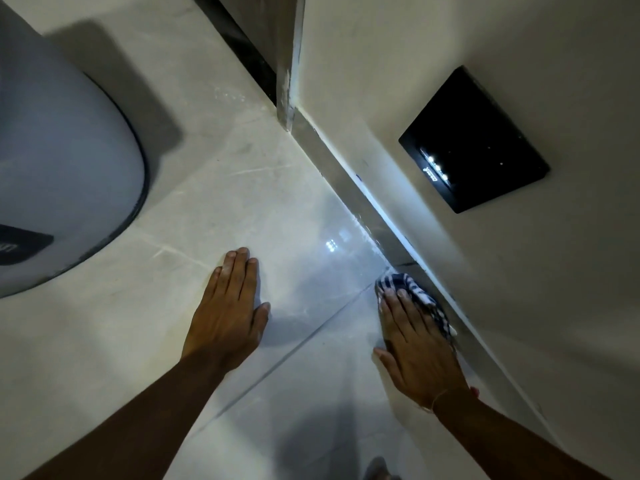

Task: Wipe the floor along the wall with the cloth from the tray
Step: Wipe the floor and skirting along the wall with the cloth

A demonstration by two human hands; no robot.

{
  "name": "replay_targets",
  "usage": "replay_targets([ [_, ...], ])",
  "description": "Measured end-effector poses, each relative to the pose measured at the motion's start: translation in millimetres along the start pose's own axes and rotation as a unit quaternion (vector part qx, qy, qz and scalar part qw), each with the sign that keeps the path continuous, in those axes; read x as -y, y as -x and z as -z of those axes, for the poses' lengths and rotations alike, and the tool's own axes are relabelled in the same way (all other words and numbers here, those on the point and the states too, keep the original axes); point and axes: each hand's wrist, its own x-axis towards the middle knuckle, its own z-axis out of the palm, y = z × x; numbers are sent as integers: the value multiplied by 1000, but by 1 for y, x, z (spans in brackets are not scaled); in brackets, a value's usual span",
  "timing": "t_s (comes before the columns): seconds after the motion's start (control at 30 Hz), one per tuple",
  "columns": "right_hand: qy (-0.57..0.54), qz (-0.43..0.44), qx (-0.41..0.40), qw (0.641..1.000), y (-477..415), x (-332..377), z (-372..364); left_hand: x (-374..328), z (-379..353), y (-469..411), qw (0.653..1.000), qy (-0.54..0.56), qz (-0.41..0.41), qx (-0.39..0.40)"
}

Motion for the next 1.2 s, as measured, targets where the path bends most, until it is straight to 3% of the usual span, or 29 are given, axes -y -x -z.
replay_targets([
  [0.27,-95,1,-80,992,-84,17,23,9,-13,-8,1000,11,8,-19],
  [0.5,-65,-5,-68,996,-21,-3,8,10,-18,-15,1000,13,16,-10],
  [0.67,-115,-48,-129,984,-128,45,41,12,-21,-22,999,6,38,-19],
  [0.87,-107,-103,-80,986,-46,30,28,13,-16,-25,998,31,45,-21],
  [1.07,-184,-67,-121,973,-186,72,70,22,-19,-30,999,10,39,-15],
  [1.2,-179,-69,-106,976,-110,44,48,28,-12,-34,999,27,39,-27],
])
